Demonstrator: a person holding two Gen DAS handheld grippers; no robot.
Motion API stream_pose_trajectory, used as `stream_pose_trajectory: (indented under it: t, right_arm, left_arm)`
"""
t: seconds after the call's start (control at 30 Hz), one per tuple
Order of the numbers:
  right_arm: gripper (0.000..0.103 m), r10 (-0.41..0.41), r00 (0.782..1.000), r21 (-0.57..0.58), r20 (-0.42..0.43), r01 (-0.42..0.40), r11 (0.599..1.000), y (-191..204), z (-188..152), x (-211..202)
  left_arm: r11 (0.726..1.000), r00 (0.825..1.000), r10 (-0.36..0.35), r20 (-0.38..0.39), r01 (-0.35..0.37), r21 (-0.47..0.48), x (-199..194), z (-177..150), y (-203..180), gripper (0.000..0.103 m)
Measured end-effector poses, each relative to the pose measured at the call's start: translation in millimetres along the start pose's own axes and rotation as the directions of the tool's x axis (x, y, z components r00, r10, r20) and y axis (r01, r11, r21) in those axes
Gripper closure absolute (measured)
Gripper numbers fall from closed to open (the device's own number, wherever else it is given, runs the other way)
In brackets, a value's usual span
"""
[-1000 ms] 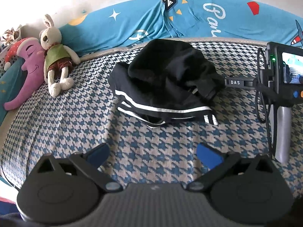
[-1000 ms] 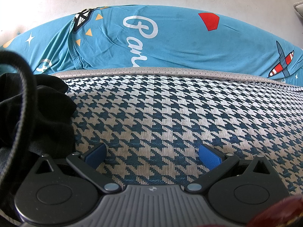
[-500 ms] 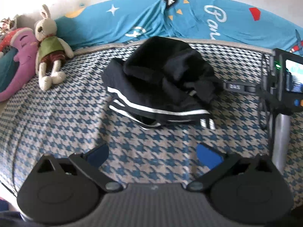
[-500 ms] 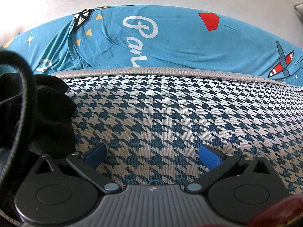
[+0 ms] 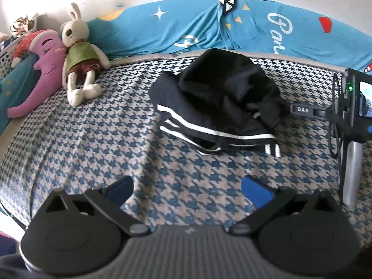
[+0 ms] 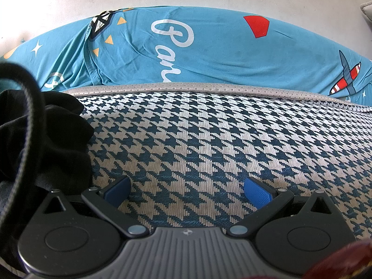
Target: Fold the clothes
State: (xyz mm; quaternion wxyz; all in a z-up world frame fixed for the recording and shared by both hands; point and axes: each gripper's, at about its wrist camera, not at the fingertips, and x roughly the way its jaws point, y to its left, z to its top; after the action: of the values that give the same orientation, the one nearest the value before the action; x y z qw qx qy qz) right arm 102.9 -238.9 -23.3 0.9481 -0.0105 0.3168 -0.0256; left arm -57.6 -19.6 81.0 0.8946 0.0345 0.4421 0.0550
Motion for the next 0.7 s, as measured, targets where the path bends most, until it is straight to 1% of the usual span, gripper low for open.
stream_pose_trajectory:
  t: [0.23, 0.5, 0.63, 0.7]
  right_arm:
    - [0.000, 0.000, 1.000, 0.000, 0.000, 0.000, 1.000, 0, 0, 0]
    - [0.000, 0.000, 1.000, 0.000, 0.000, 0.000, 1.000, 0, 0, 0]
    - [0.000, 0.000, 1.000, 0.000, 0.000, 0.000, 1.000, 0, 0, 0]
    - [0.000, 0.000, 1.000, 0.000, 0.000, 0.000, 1.000, 0, 0, 0]
  left_arm:
    - [1.000, 1.000, 0.001, 0.000, -0.001, 0.004, 3, 3, -3, 0.000]
    - [0.998, 0.998, -0.056, -0.017, 0.057, 0.023, 10, -5, -19, 0.000]
    - [0.998, 0.998, -0.063, -0.011, 0.064, 0.023, 8, -6, -17, 0.000]
    - [0.998, 0.998, -0.065, -0.010, 0.065, 0.003, 9, -5, -13, 0.000]
